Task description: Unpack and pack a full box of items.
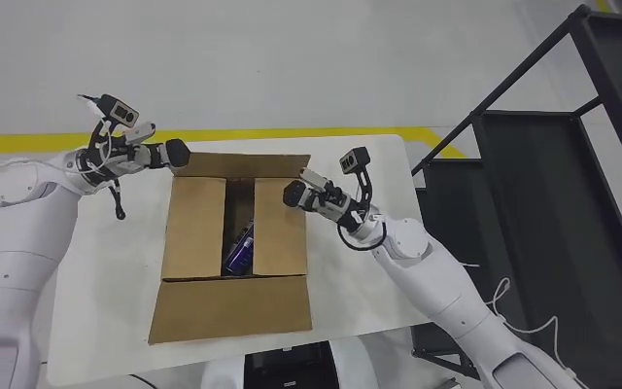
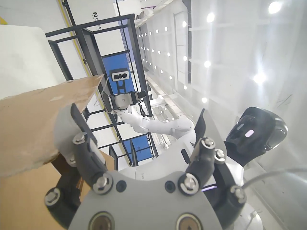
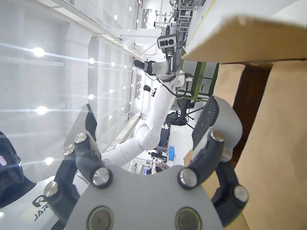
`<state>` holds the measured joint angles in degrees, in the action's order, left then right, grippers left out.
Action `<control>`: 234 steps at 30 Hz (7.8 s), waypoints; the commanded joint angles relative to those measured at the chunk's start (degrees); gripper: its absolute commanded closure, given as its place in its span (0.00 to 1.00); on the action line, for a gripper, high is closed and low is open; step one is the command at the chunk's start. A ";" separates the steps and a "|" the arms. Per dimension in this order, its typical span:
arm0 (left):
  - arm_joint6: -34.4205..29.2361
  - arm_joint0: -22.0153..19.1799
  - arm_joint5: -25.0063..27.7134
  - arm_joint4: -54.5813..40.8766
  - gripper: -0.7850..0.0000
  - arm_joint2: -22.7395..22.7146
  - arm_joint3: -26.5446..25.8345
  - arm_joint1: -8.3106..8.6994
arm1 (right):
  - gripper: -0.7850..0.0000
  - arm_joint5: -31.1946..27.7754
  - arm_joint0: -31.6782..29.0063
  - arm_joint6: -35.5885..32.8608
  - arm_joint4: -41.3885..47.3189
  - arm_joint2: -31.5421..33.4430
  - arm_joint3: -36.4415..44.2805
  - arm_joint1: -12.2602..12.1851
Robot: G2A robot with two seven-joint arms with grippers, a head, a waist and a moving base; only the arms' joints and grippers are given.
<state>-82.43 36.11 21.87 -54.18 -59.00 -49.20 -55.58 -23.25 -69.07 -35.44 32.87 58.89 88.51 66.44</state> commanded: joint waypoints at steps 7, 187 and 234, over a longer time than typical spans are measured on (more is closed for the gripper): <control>1.16 -4.05 1.16 0.00 0.00 1.88 7.75 -2.70 | 0.00 1.18 -4.60 -6.05 -4.24 2.55 4.37 -1.10; -5.58 35.55 -9.30 -11.43 0.00 -37.69 -29.75 10.76 | 0.00 15.70 34.53 -1.30 -20.02 -40.40 -22.20 27.97; 2.44 16.67 -24.73 10.98 0.00 -14.94 2.47 6.39 | 0.00 20.80 18.37 -13.09 -36.13 -18.68 -8.30 22.45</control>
<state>-79.94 53.20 -3.01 -43.17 -74.45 -47.42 -48.97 -2.39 -49.19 -48.03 -2.79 38.47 78.16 89.64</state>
